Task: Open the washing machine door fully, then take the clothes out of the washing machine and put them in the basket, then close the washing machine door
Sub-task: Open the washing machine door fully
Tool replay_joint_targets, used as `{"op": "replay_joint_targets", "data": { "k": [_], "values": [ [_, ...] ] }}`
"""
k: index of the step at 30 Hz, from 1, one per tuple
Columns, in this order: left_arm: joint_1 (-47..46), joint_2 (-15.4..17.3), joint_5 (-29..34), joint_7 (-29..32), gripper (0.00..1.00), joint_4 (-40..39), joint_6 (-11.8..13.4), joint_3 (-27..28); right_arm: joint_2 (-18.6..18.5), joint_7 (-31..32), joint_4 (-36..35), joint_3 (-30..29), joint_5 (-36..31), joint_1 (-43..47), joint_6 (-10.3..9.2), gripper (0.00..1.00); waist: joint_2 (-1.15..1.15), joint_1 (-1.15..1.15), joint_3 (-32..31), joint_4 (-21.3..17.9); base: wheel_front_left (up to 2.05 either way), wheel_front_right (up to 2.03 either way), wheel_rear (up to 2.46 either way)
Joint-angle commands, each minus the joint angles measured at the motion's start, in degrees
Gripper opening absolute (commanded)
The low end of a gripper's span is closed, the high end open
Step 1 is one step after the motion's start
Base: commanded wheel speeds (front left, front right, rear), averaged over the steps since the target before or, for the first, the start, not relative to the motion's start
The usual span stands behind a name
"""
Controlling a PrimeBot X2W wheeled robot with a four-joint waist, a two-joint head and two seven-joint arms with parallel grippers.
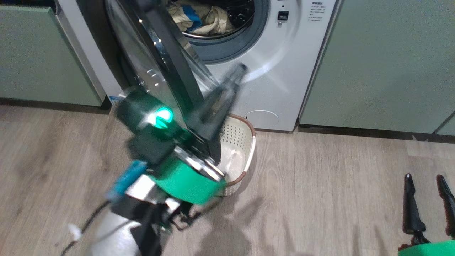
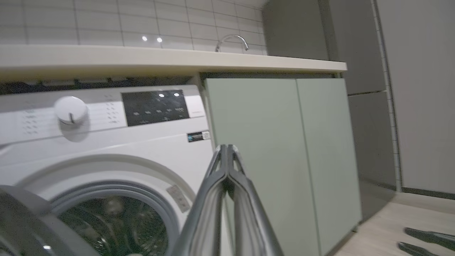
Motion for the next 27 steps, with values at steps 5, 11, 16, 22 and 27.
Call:
{"op": "replay_joint_targets", "data": {
  "k": [5, 11, 16, 22, 27],
  "values": [
    [1.30, 0.23, -4.63, 6.72, 0.00, 0.68, -0.64, -5.08, -0.53, -0.55, -1.62, 1.93, -0.05, -1.00, 0.25, 1.00, 0.00, 0.00, -0.34, -0.80, 0.00, 0.00, 0.00],
    [3.43, 0.07, -8.79, 10.50, 0.00, 6.24, -0.01, -8.48, -0.45, -0.55, -1.62, 2.59, 0.40, -0.96, 0.25, 1.00, 0.00, 0.00, -0.34, -1.63, 0.00, 0.00, 0.00],
    [3.58, 0.08, -8.59, 10.67, 0.00, 10.58, 1.49, -8.54, -0.79, -0.55, -1.45, 2.70, 0.49, -0.71, 0.25, 1.00, 0.00, 0.00, -0.52, -2.22, 0.00, 0.00, 0.00],
    [3.51, 0.84, -7.64, 9.36, 0.00, 13.74, 3.30, -7.23, -0.69, -0.55, -1.33, 2.62, 0.41, -0.26, 0.25, 1.00, 0.00, 0.00, -0.71, -2.75, 0.00, 0.00, 0.00],
    [3.42, 1.58, -7.62, 8.72, 0.00, 15.72, 4.84, -5.48, -0.63, -0.55, -1.46, 2.42, 0.53, -0.19, 0.25, 1.00, 0.00, 0.00, -0.54, -2.83, 0.00, 0.00, 0.00]
  ]
}}
